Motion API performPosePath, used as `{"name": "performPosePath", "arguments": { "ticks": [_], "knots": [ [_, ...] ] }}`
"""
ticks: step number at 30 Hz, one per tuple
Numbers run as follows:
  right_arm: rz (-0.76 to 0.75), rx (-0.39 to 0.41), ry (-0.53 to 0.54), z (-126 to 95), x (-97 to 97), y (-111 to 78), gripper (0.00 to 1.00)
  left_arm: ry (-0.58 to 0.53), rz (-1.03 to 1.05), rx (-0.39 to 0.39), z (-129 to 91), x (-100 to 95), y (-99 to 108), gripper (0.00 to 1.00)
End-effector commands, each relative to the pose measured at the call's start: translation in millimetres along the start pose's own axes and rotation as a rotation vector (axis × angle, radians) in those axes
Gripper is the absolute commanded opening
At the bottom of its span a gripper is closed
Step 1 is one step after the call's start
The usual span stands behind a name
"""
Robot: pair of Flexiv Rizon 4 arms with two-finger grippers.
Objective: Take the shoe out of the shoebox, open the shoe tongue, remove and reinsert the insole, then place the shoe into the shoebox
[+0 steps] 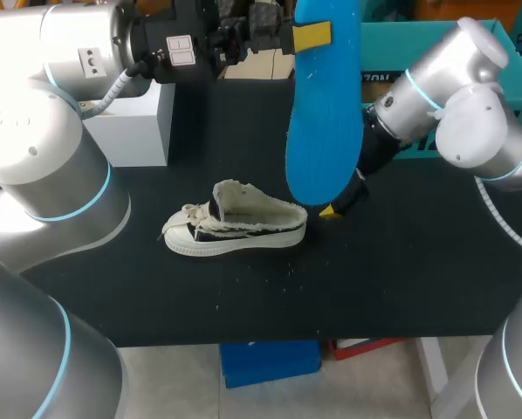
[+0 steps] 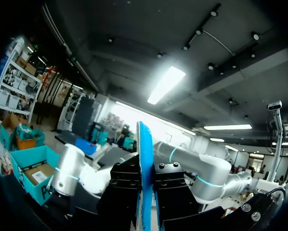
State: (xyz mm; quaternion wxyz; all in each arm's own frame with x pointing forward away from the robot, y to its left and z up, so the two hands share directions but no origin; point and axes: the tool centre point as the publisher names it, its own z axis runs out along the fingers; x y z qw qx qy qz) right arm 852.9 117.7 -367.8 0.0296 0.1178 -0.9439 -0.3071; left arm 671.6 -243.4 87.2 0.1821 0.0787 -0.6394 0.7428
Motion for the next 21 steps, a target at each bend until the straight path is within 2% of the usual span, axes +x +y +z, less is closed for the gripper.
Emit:
{"name": "performPosePath", "arguments": {
  "ticks": [1,7,14,21],
  "knots": [
    [-0.032,0.330,0.058,-11.8,1.7,8.9,1.00,-0.002,0.000,-0.001,-0.1,0.6,0.6,0.00],
    [-0.022,0.432,0.002,-17.6,4.6,24.5,1.00,-0.002,0.000,-0.001,-0.1,0.6,0.6,0.00],
    [0.025,0.478,-0.030,-12.9,13.8,42.2,1.00,-0.002,0.000,-0.001,-0.1,0.6,0.6,0.00],
    [0.032,0.486,-0.030,-6.0,15.0,49.1,1.00,-0.002,0.000,-0.001,-0.1,0.6,0.6,0.00]
  ]
}}
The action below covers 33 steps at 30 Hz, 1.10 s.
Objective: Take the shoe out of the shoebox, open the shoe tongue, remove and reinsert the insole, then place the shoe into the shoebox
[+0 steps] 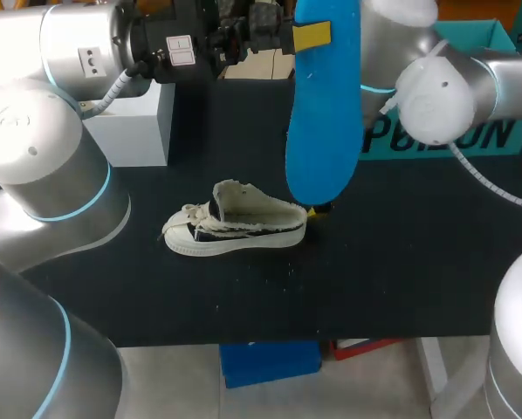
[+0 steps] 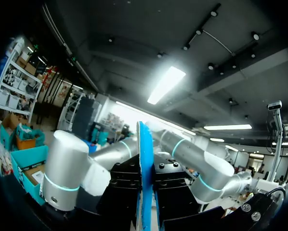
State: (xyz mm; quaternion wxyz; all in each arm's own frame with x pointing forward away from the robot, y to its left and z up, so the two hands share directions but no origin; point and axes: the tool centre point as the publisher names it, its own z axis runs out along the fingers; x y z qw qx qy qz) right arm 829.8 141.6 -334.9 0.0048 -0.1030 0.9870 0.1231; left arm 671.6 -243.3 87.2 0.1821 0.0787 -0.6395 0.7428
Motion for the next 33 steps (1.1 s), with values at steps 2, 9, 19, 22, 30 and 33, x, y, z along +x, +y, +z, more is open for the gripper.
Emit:
{"name": "performPosePath", "arguments": {
  "ticks": [2,9,19,22,30,33],
  "knots": [
    [0.001,0.104,0.002,2.6,-1.3,10.8,1.00,-0.002,0.000,-0.001,-0.1,0.6,0.6,0.00],
    [-0.005,0.094,0.005,10.0,-6.1,21.4,1.00,-0.002,0.000,-0.001,-0.1,0.6,0.6,0.00],
    [-0.002,0.077,-0.003,18.3,-9.5,29.7,1.00,-0.002,0.000,-0.001,-0.1,0.6,0.6,0.00],
    [0.000,0.062,-0.004,20.7,-9.7,31.0,1.00,-0.002,0.000,-0.001,-0.1,0.6,0.6,0.00],
    [-0.011,0.049,-0.004,26.7,-9.0,36.5,1.00,-0.002,0.000,-0.001,-0.1,0.6,0.6,0.00],
    [-0.013,0.048,-0.010,27.3,-8.9,38.3,1.00,-0.002,0.000,-0.001,-0.1,0.6,0.6,0.00]
  ]
}}
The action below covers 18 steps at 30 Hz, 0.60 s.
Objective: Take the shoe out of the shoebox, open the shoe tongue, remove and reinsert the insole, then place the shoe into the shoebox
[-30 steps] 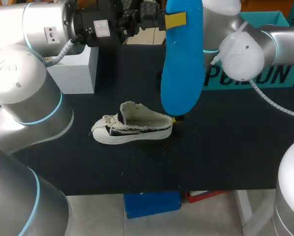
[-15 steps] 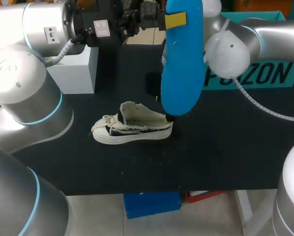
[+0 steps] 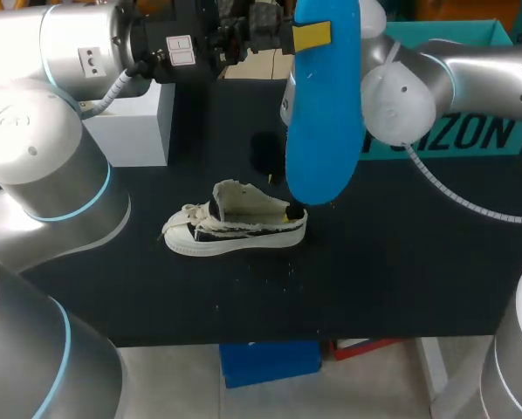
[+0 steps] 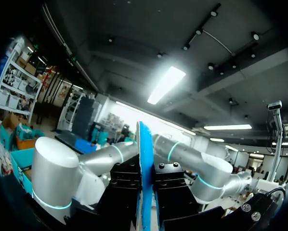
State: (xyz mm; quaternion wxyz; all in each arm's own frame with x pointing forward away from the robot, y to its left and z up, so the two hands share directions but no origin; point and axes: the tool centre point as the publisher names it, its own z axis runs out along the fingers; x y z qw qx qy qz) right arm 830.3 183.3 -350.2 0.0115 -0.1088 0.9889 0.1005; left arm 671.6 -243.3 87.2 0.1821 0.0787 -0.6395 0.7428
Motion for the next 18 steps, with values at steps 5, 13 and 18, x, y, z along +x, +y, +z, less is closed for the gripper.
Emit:
{"name": "performPosePath", "arguments": {
  "ticks": [5,13,18],
  "knots": [
    [-0.010,-0.031,-0.017,1.5,-1.0,1.8,1.00,-0.002,0.000,-0.001,0.0,0.5,0.6,0.00],
    [0.043,-0.261,-0.087,0.0,2.3,-7.8,1.00,-0.002,0.000,-0.001,0.0,0.5,0.6,0.00],
    [0.159,-0.562,-0.203,3.0,1.5,-14.2,1.00,-0.002,0.000,-0.001,0.0,0.5,0.6,0.00]
  ]
}}
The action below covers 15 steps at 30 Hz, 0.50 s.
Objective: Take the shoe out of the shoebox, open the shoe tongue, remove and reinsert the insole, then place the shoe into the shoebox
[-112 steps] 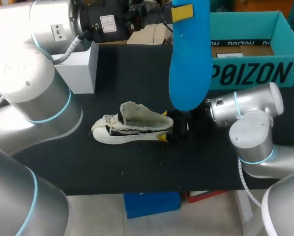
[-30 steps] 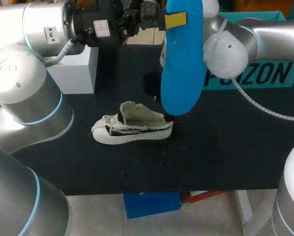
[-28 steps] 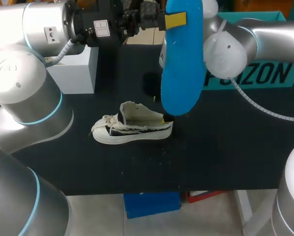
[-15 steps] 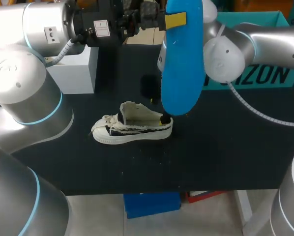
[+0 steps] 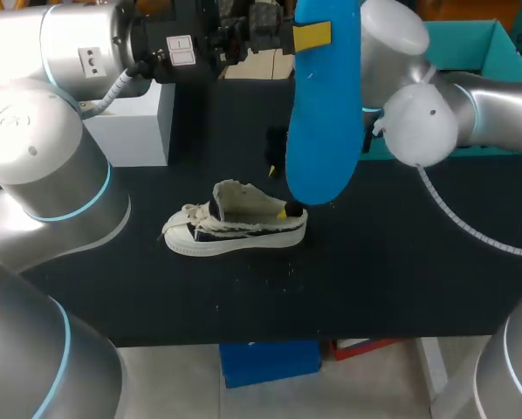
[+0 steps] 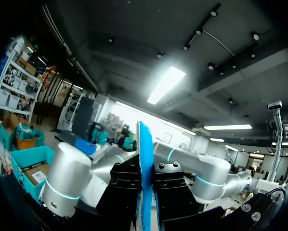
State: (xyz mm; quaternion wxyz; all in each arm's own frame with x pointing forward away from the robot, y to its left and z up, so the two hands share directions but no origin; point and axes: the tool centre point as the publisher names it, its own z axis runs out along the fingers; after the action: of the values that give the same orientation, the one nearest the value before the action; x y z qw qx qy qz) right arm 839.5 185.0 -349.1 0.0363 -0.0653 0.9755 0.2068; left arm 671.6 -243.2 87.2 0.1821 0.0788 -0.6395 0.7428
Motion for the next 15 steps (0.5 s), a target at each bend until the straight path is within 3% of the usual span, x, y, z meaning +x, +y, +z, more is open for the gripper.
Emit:
{"name": "performPosePath", "arguments": {
  "ticks": [1,7,10,15],
  "knots": [
    [0.073,-0.381,-0.119,0.1,9.6,-16.3,1.00,-0.002,0.000,-0.001,0.0,0.5,0.6,0.00],
    [0.074,-0.469,-0.141,1.8,6.5,-19.5,1.00,-0.002,0.000,-0.001,0.0,0.5,0.6,0.00],
    [0.080,-0.563,-0.162,4.3,3.9,-21.6,1.00,-0.002,0.000,-0.001,0.0,0.5,0.6,0.00],
    [0.059,-0.571,-0.146,7.4,0.6,-27.2,1.00,-0.002,0.000,-0.001,0.0,0.5,0.6,0.00]
  ]
}}
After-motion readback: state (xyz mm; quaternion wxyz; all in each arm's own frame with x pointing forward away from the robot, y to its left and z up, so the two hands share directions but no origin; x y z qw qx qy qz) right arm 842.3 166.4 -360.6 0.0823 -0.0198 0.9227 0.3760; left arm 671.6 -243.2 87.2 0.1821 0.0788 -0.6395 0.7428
